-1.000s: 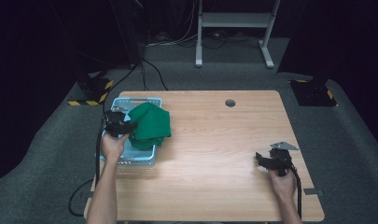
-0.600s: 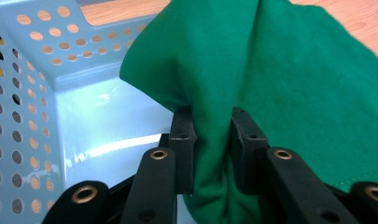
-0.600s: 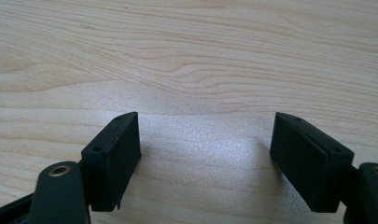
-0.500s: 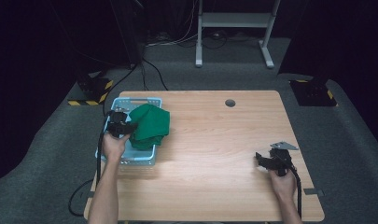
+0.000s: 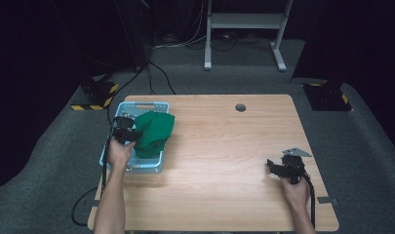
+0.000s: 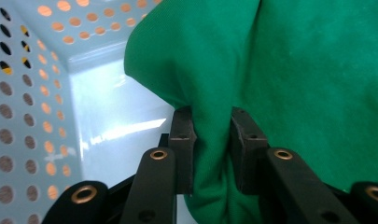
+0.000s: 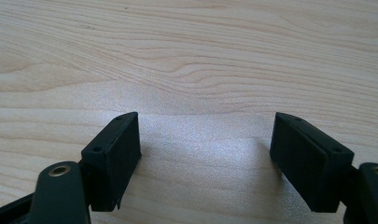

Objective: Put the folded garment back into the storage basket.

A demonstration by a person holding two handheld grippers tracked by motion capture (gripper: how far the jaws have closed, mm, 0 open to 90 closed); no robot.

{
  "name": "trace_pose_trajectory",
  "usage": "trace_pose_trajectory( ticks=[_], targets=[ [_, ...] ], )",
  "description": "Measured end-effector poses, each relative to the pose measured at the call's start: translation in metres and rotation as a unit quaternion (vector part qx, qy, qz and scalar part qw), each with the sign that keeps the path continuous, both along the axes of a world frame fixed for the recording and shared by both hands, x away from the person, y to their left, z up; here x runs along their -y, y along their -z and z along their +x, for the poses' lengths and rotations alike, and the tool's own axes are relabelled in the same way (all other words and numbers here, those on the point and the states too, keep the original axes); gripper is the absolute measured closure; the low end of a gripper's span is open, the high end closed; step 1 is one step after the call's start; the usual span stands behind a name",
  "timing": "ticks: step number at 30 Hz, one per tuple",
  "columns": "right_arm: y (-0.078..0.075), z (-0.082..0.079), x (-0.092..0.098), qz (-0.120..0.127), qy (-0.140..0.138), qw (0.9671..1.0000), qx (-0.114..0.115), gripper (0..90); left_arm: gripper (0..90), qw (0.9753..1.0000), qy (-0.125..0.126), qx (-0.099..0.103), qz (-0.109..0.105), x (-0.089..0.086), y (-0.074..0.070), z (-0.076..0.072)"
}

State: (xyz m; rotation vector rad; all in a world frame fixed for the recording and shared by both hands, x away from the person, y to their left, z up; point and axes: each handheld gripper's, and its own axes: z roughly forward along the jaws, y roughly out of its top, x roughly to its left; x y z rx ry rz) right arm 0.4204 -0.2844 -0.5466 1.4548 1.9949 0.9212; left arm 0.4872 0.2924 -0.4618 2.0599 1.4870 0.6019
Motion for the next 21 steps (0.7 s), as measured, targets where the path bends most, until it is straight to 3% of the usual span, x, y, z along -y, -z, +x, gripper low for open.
trace_pose_trajectory(
  ticks=[3, 12, 21],
  targets=[
    [0.0, 0.0, 0.0, 0.0, 0.0, 1.0, 0.0, 24.3, 73.0, 0.9999, -0.002, -0.006, 0.014, -0.001, 0.002, 0.0],
    [0.0, 0.0, 0.0, 0.0, 0.0, 1.0, 0.0, 24.4, 72.0, 0.9996, -0.017, -0.016, 0.013, -0.006, 0.011, 0.0],
    [0.0, 0.0, 0.0, 0.0, -0.002, 1.0, 0.0, 24.3, 70.4, 0.9993, -0.031, -0.016, 0.015, -0.01, 0.01, -0.001]
  ],
)
